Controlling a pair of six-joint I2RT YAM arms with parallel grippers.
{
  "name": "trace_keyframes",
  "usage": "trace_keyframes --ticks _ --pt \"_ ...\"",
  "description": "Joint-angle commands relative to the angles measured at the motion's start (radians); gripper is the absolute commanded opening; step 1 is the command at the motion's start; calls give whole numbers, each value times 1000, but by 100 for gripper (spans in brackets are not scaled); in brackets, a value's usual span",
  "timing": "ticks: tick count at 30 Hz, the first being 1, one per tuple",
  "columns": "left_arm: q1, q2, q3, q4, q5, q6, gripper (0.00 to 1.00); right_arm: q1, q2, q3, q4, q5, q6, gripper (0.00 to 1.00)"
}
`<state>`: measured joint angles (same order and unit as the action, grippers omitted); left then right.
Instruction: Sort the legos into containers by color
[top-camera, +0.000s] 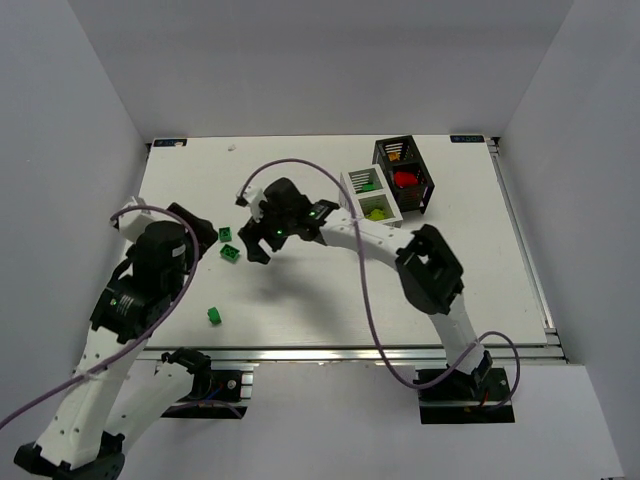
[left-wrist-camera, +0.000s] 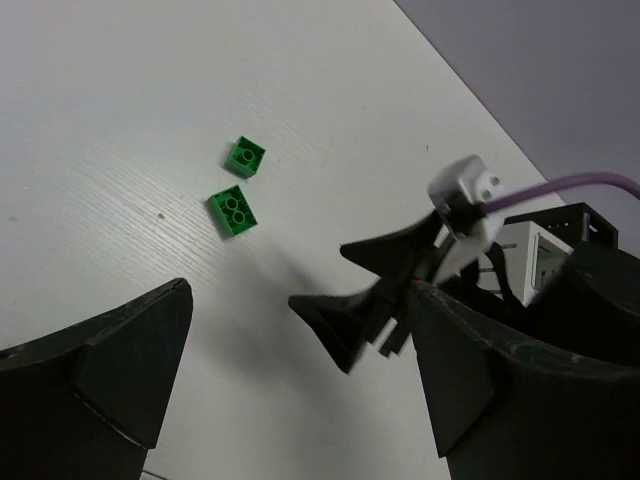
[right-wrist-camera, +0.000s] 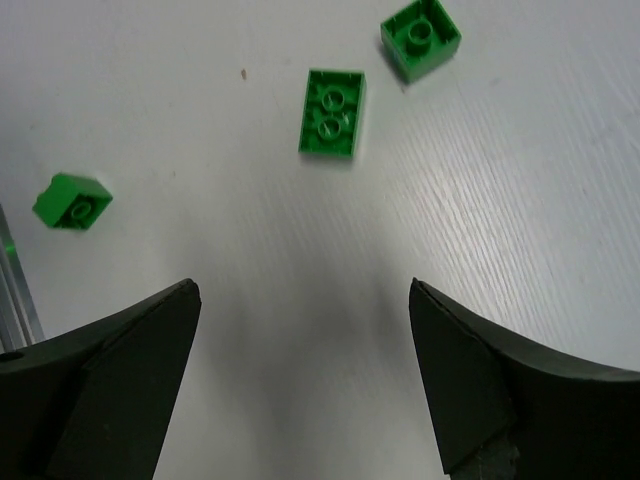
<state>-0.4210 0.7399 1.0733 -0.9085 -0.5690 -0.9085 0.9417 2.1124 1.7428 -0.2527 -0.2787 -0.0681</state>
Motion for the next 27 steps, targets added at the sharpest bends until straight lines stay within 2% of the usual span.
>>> trace_keyframes --ticks 1,11,20,27 --pt "2 -30 45 -99 -63 -36 98 23 101 164 -10 21 48 89" --pt "2 -91 10 -113 -65 -82 98 83 314 374 36 170 22 89" --pt "2 -146 -12 -155 -68 -122 98 111 388 389 78 240 -10 86" --pt "2 -160 -16 -199 -71 -139 98 126 438 432 118 274 -25 79"
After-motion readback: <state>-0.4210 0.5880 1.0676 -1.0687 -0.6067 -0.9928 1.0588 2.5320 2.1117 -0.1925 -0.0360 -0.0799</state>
